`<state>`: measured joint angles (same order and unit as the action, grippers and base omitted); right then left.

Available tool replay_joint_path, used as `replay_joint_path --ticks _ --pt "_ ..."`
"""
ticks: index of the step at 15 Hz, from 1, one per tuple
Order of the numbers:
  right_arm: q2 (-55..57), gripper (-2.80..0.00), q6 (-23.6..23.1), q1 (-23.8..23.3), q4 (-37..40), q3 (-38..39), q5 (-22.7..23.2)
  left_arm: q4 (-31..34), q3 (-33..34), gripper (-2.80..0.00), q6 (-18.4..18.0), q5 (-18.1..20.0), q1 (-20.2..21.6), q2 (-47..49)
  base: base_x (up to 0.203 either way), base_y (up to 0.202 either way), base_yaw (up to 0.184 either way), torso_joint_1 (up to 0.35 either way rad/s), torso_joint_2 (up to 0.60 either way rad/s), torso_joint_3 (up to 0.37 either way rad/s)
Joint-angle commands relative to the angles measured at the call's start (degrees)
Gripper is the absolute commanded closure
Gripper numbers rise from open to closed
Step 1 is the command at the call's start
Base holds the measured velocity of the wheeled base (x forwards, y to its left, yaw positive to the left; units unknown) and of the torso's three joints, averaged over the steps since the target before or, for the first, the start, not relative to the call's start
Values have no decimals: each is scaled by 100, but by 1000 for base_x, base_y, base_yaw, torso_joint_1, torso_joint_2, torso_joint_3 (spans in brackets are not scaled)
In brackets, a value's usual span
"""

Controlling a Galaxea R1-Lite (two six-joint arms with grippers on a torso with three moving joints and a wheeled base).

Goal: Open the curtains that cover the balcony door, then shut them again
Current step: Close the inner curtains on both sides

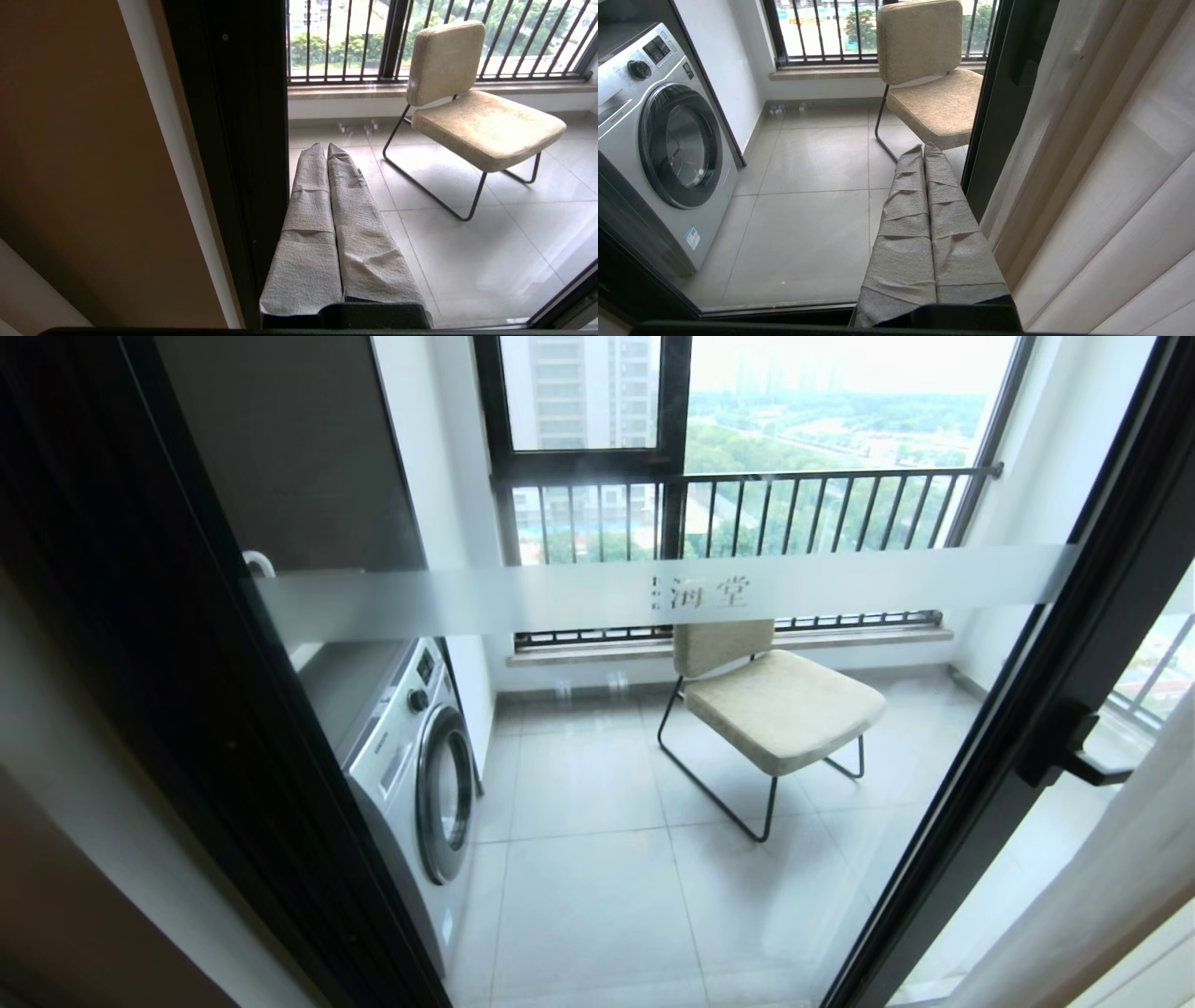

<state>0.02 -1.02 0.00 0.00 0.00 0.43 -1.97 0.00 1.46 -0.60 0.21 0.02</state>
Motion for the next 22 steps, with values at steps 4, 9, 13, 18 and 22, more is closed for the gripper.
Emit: replay_joint_path --ticks 4,9,13,18,22 --pt "-2 0 3 0 0 0 1 -5 0 0 -5 -2 6 -2 0 0 0 0 0 0" --pt "-2 0 -3 0 0 0 1 -5 0 0 -7 -2 6 -2 0 0 0 0 0 0" --pt "-2 0 -2 0 0 0 1 -5 0 0 -23 -11 6 -2 0 0 0 0 0 0" --pt "-2 0 1 -8 0 0 1 -38 -169 0 -76 -239 7 8 0 0 0 0 0 0" --pt "-2 0 -3 0 0 0 1 351 -1196 0 -146 -1205 10 379 0 0 0 0 0 0"
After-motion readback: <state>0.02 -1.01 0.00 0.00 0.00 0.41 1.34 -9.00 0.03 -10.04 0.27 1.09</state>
